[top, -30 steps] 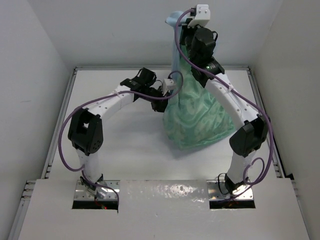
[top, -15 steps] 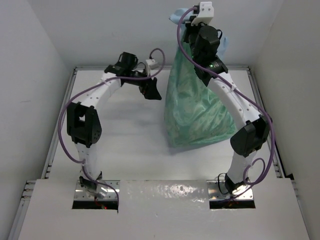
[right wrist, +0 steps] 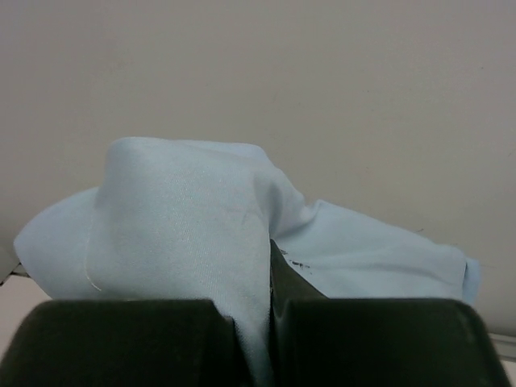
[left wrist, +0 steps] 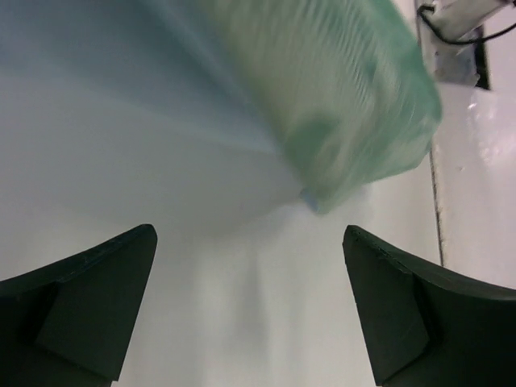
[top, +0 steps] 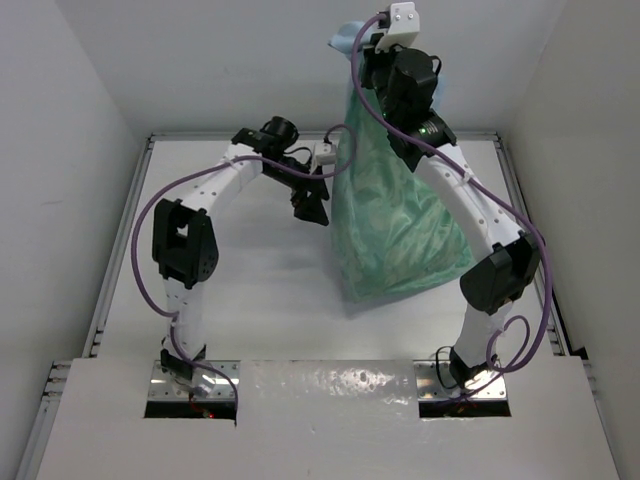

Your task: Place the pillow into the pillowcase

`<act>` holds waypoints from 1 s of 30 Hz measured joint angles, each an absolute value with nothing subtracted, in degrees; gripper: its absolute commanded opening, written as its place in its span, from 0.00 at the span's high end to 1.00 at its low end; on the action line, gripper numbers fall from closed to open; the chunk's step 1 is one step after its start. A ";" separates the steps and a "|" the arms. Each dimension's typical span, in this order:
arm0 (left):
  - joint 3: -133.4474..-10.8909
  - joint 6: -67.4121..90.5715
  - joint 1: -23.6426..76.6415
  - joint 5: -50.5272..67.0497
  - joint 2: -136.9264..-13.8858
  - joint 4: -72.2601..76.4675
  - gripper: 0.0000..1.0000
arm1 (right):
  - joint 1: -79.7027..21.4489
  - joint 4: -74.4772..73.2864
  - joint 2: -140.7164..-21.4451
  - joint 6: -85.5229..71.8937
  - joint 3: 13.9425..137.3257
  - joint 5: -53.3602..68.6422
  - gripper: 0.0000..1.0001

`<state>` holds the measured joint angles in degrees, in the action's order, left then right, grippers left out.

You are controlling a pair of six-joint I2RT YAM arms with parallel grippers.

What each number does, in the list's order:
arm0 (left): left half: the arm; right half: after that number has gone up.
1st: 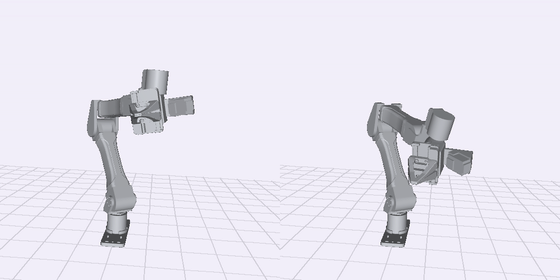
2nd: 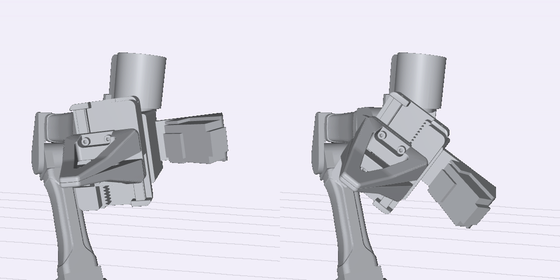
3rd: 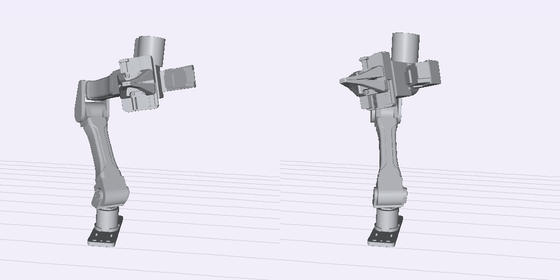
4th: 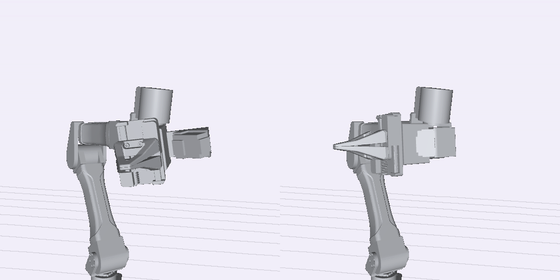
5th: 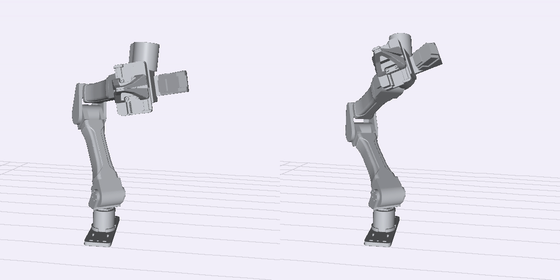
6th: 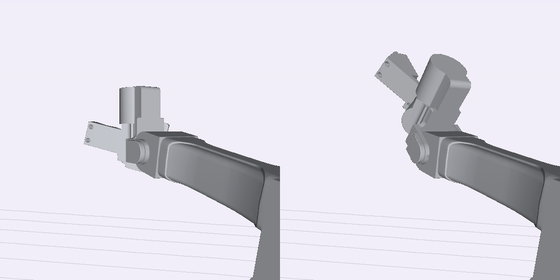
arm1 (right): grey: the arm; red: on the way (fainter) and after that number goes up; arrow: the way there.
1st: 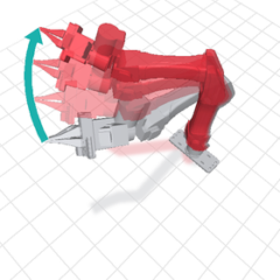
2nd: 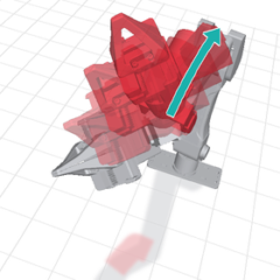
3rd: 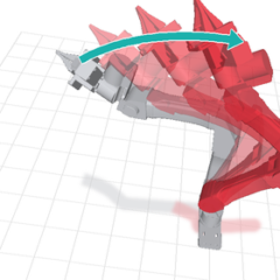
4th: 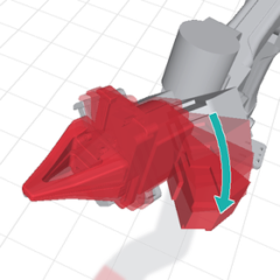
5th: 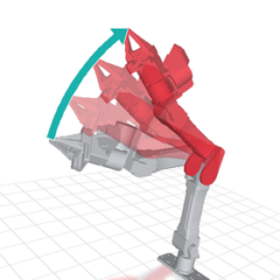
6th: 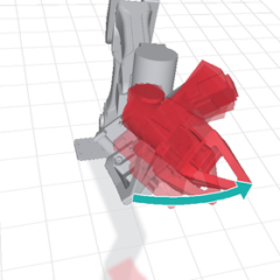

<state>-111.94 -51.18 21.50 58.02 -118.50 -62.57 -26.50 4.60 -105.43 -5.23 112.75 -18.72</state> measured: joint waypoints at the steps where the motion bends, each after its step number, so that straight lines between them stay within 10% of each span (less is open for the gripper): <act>1: -111.31 -49.95 22.22 58.48 -118.50 -61.52 0.00 | -26.57 4.43 -105.41 -5.13 112.75 -18.63 1.00; 7: -104.40 -37.36 26.13 62.13 -117.36 -47.79 0.01 | -26.85 3.88 -105.43 -4.75 112.75 -17.89 1.00; 9: -100.44 -29.45 26.74 63.70 -117.25 -40.45 0.33 | -26.85 3.81 -105.41 -4.47 112.75 -17.91 1.00; 10: -98.28 -24.93 26.98 64.27 -117.25 -36.21 0.84 | -26.85 3.79 -105.41 -4.29 112.75 -17.93 1.00; 11: -96.60 -20.82 27.00 64.53 -117.25 -33.01 1.00 | -26.85 3.77 -105.41 -4.14 112.75 -17.98 1.00; 18: -98.41 -1.56 21.04 60.40 -117.43 -24.40 1.00 | -25.30 3.77 -105.69 -4.14 113.58 -18.26 1.00; 30: -140.14 0.32 -15.46 46.48 -115.72 -14.48 1.00 | -16.27 5.39 -116.46 -20.05 123.28 -1.58 1.00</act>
